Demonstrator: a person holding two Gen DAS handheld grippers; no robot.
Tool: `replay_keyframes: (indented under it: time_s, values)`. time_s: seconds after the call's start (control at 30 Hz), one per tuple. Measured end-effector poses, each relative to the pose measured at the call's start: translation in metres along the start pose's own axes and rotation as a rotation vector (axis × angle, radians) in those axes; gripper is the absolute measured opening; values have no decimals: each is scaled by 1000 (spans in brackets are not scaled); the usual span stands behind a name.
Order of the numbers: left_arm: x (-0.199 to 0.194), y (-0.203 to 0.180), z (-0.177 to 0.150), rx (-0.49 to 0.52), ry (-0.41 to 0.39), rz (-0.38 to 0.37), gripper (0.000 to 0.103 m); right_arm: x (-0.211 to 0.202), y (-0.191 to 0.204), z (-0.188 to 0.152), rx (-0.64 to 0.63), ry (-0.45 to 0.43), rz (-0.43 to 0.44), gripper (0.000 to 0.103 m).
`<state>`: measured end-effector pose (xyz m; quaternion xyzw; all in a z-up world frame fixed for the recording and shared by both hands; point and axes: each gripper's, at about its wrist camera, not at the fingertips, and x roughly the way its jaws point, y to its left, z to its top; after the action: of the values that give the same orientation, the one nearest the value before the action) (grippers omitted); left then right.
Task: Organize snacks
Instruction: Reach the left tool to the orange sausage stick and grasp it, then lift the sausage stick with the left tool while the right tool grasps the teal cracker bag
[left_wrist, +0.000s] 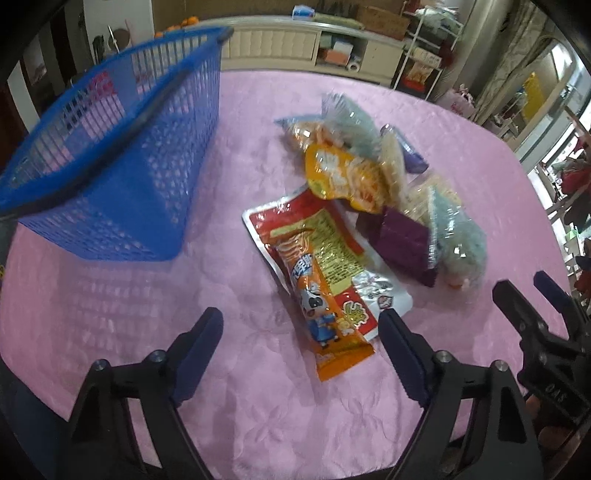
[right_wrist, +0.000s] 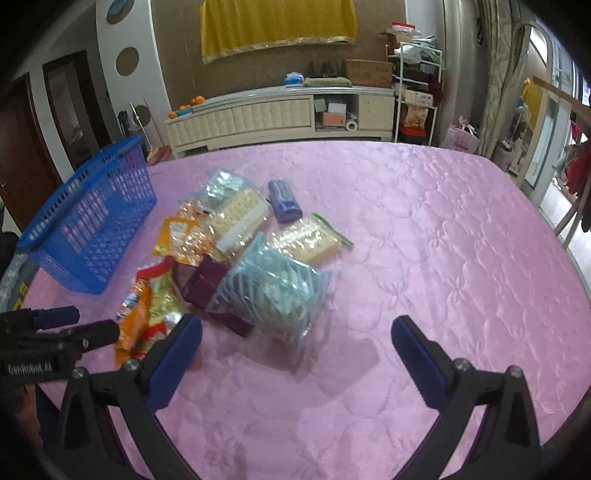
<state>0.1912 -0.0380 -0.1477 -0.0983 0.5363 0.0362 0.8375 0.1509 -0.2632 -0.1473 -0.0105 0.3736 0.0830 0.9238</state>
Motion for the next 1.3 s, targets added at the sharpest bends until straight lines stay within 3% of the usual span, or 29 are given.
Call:
replay_keyframes:
  time_s: [0.17,0.23,0.33,0.5,0.73,0.9,1.07,1.3]
  values:
    - [15,-2,2,2,25,-10,74,6,-1,-2,2,17,-1,103]
    - [23,0,3,-16,39,-9,52,5,-2,-2,1,14,-9,103]
    - [27,3,1,-45,62,-10,32,6,-2,-3,-5,12,-24,103]
    - [24,2,-8,-28,73,-20,18,6,0,-4,-15,10,-40,103]
    - [-4,-10,-12,16,-12,-34,15,5,-5,-3,-12,32,-20,103]
    - [-32,-12,-16,27,-76,-37,15,-2,4,6,-79,25,27,103]
    - [-38,-15,-16,48,-103,-55,15,9,8,17,-150,97,40,103]
    - [-35,-22,-3,74,-132,-64,15,26,-7,35,41,175,96,103]
